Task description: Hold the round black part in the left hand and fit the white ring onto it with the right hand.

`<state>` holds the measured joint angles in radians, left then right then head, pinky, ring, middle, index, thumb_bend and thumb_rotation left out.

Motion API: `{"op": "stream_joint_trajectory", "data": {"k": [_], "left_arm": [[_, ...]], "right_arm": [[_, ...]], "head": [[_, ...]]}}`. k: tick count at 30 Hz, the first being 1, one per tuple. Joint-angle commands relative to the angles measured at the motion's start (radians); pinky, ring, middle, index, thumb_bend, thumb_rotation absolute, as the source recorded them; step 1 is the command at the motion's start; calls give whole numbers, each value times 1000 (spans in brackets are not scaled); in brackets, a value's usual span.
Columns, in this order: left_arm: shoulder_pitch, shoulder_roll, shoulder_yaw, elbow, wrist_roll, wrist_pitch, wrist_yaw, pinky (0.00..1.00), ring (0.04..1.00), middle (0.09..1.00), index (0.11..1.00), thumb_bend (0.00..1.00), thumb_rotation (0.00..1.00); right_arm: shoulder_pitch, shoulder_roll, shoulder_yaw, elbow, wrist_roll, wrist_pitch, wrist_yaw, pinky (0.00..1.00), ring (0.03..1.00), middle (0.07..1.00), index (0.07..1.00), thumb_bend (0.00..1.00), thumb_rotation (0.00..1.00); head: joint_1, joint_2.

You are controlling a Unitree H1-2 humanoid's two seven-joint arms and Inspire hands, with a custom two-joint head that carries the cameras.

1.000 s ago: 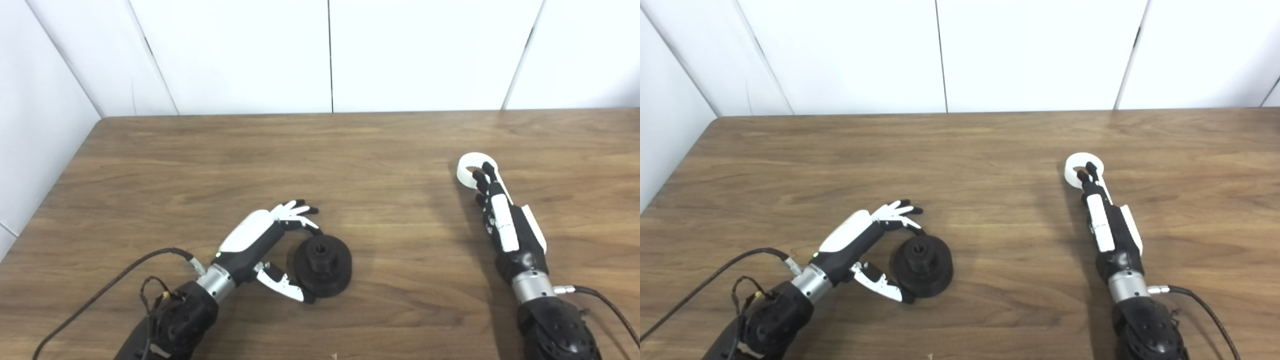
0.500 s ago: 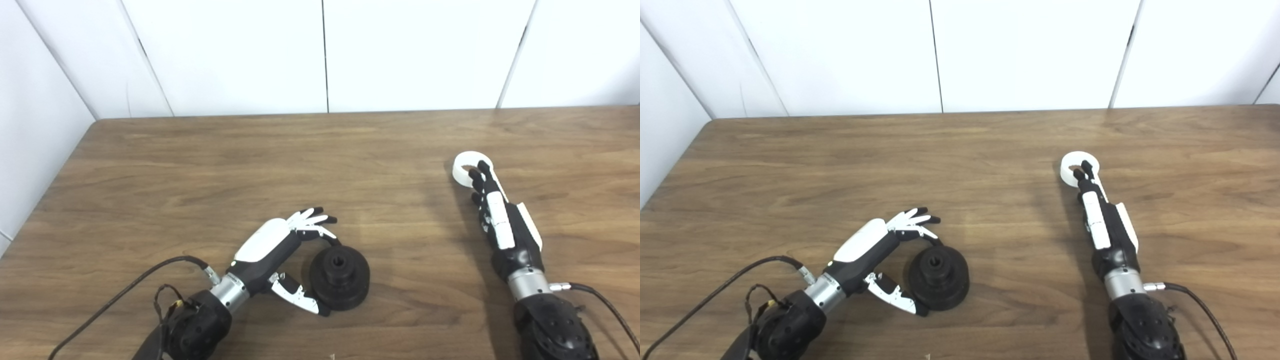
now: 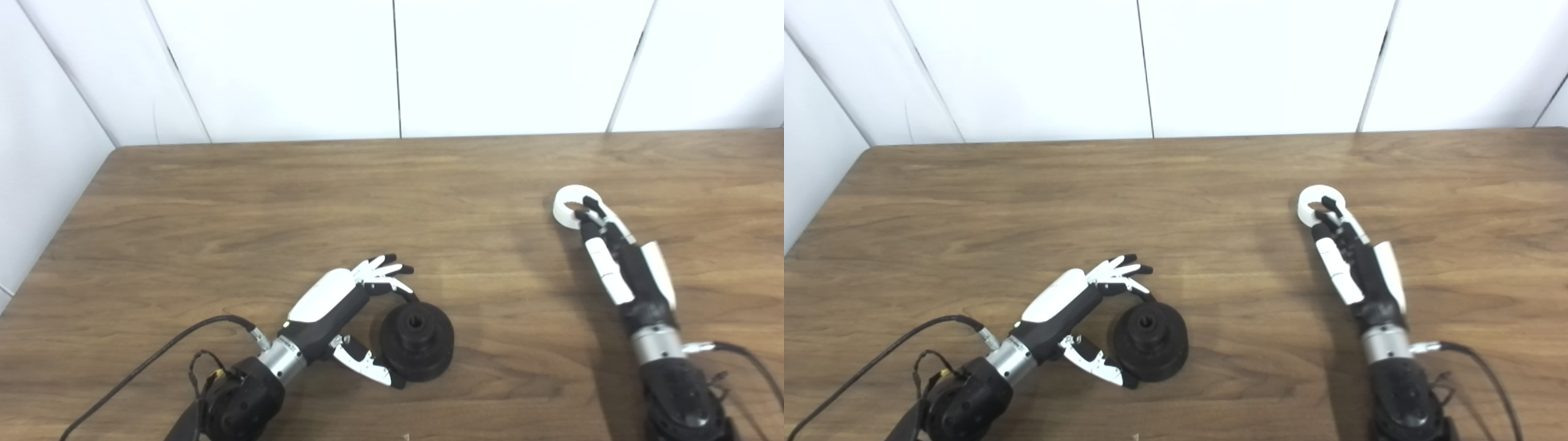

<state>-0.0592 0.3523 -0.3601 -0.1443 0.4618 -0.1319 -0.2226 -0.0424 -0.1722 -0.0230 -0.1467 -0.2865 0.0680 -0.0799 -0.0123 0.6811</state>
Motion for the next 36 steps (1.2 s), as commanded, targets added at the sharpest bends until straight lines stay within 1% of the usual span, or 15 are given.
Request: {"op": "stream_joint_trajectory", "data": {"k": [1, 2, 4, 6, 12, 15, 18, 19, 20, 23, 26, 31, 36], "left_arm": [[5, 1, -19, 1, 21, -9, -29, 997, 993, 915, 624, 943, 167], [6, 1, -19, 3, 18, -6, -31, 997, 993, 916, 624, 946, 170], [6, 1, -18, 5, 14, -4, -34, 1000, 996, 919, 626, 949, 165], [6, 3, -18, 6, 14, 0, -38, 1000, 999, 923, 629, 946, 166], [8, 11, -17, 9, 23, 4, -40, 1000, 996, 921, 631, 950, 180], [10, 13, -15, 7, 19, 9, -44, 1000, 997, 923, 633, 949, 176], [12, 15, -13, 7, 16, 8, -46, 1000, 997, 926, 635, 945, 184], [13, 15, -13, 9, 14, 4, -45, 1000, 997, 927, 635, 944, 184], [13, 16, -13, 10, 12, 1, -45, 1000, 997, 927, 636, 946, 181], [16, 16, -12, 11, 10, -3, -43, 1000, 996, 927, 636, 946, 179], [19, 15, -11, 14, 12, -11, -38, 1000, 998, 929, 635, 947, 175], [19, 17, -12, 23, 17, -29, -30, 1000, 998, 928, 635, 945, 189], [20, 16, -9, 23, 19, -24, -31, 1000, 997, 928, 634, 947, 187]], "right_arm": [[-65, -22, -7, -42, -67, -50, -40, 915, 896, 855, 787, 691, 559], [-78, -34, -7, -40, -96, -48, -48, 939, 909, 859, 781, 722, 553], [-101, -53, -6, -37, -138, -38, -57, 962, 918, 859, 770, 746, 528], [-122, -68, -5, -31, -162, -40, -61, 958, 925, 857, 759, 759, 474], [-174, -101, -11, -18, -170, -20, -28, 946, 958, 873, 759, 791, 404], [-196, -120, -4, 7, -179, -3, -7, 956, 978, 884, 763, 809, 405], [-220, -157, 22, 41, -211, 28, 42, 950, 996, 916, 787, 834, 416], [-229, -173, 35, 47, -226, 54, 69, 949, 998, 922, 792, 839, 416], [-234, -182, 43, 49, -234, 73, 87, 955, 1000, 944, 807, 880, 423], [-250, -205, 68, 58, -264, 115, 122, 967, 1000, 965, 814, 930, 424], [-264, -214, 87, 78, -290, 130, 127, 998, 1000, 977, 799, 976, 389], [-286, -220, 98, 120, -310, 131, 120, 1000, 1000, 979, 790, 992, 376], [-307, -225, 103, 153, -320, 129, 118, 1000, 1000, 975, 794, 992, 403]], "head": [[0, 2], [0, 2], [2, 4], [3, 5], [-5, 3], [-10, 0], [-12, -4], [-12, -4], [-12, -4], [-22, -9], [-22, -10], [-22, -10], [-27, -16]]}}
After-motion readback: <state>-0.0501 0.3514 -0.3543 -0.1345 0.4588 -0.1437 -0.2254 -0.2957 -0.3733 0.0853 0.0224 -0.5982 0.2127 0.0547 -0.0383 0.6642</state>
